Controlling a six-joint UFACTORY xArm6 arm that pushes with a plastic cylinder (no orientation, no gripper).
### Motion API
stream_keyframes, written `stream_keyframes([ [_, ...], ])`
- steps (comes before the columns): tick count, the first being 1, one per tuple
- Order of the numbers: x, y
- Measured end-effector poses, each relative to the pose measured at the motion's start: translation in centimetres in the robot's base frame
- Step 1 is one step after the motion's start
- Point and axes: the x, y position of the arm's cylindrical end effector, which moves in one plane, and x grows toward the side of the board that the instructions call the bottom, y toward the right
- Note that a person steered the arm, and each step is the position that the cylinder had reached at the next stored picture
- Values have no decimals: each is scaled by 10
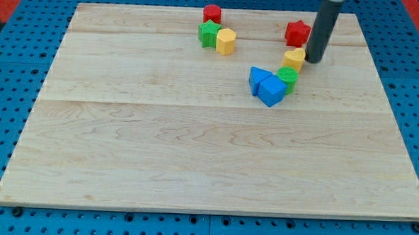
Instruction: Push the blue triangle into the blue cube
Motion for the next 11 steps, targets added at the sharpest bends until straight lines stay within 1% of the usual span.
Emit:
stream_keyframes([
  [1,58,15],
  [2,105,3],
  [3,120,-47],
  [4,110,-82],
  [5,90,-89],
  [7,62,-65],
  [10,12,-60],
  [11,45,-57],
])
